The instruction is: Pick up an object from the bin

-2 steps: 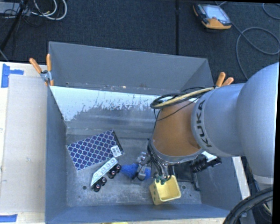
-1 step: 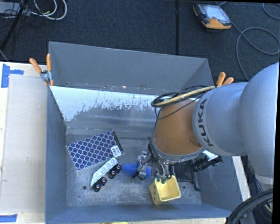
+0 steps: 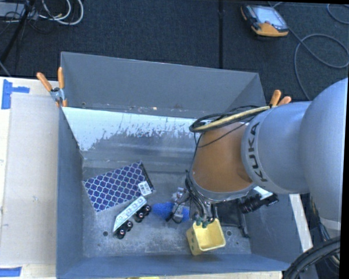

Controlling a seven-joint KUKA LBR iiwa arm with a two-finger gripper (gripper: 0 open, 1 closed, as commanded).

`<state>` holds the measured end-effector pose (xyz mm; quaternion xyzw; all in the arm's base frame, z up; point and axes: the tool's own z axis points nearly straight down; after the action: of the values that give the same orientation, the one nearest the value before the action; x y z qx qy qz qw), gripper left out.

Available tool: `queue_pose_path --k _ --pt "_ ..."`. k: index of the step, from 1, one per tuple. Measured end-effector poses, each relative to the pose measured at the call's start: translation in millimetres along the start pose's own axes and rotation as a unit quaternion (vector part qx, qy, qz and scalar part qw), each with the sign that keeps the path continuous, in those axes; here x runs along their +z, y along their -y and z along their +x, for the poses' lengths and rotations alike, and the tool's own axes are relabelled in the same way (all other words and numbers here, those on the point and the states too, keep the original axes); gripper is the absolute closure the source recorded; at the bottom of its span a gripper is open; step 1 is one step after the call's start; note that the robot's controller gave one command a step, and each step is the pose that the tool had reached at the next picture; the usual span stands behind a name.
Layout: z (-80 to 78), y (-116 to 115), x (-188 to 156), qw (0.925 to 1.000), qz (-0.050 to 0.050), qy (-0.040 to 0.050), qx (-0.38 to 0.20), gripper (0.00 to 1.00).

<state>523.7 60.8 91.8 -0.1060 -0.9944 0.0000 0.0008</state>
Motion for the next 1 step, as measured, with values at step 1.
queue_pose_path --k 1 --pt "0.1 0.1 -6.2 1.0 0.0 -0.0001 0.0 1.0"
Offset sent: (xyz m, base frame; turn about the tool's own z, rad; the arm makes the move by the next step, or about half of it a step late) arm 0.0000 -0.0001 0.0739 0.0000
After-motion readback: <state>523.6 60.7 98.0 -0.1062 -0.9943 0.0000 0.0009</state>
